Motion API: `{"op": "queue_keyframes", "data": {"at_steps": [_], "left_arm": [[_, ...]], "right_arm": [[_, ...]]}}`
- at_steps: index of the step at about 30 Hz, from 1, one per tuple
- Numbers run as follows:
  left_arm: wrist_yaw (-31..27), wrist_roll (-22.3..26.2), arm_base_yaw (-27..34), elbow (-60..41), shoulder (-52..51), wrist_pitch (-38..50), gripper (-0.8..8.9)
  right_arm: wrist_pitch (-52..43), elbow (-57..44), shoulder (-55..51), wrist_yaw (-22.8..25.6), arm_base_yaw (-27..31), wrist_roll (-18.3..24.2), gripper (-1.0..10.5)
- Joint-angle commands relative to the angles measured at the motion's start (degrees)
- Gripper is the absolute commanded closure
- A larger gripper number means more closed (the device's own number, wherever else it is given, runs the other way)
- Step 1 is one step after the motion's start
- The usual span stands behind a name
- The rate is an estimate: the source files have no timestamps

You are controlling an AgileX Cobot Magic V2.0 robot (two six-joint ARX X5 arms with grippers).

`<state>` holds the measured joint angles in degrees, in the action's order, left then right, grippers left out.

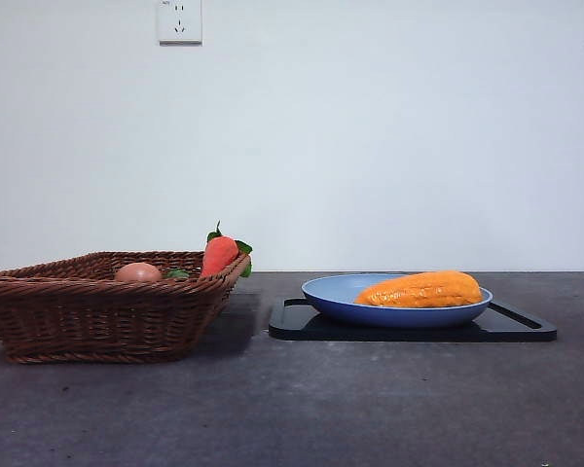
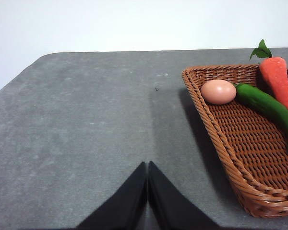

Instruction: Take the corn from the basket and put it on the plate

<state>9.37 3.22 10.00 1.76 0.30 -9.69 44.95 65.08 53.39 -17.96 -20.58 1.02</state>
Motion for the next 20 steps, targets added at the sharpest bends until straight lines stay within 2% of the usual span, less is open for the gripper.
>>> {"op": "queue_keyframes", "data": {"at_steps": [1,6,9,11,13,15,18,20], "left_arm": [[0.2,-0.5,0.2,-1.6,0.0,0.5,8.09],[0.2,-0.5,0.2,-1.6,0.0,0.5,8.09],[0.2,-0.5,0.2,-1.6,0.0,0.5,8.09],[0.2,-0.5,0.2,-1.6,0.0,0.5,8.09],[0.2,-0.5,0.2,-1.6,0.0,0.5,8.09],[0.2,-0.5,0.2,-1.6,0.0,0.5,8.09],[0.2,-0.5,0.2,-1.6,0.0,0.6,8.09],[0.2,-0.5,0.2,-1.6,0.0,0.6,8.09]], "right_arm": [[-0.4,0.5,0.4,0.0,-0.2,-0.8,9.4],[-0.4,0.5,0.4,0.0,-0.2,-0.5,9.4],[-2.4,0.4,0.4,1.3,-0.2,2.9,9.4],[-5.6,-0.4,0.0,4.7,0.6,5.2,9.4],[-10.8,-3.4,-1.7,7.8,2.7,7.2,9.4],[-17.6,-8.3,-4.2,7.6,5.0,7.3,9.4],[-30.8,-19.6,-10.4,5.3,9.6,6.2,9.4],[-38.4,-26.7,-15.0,5.4,13.0,3.9,9.4]]}}
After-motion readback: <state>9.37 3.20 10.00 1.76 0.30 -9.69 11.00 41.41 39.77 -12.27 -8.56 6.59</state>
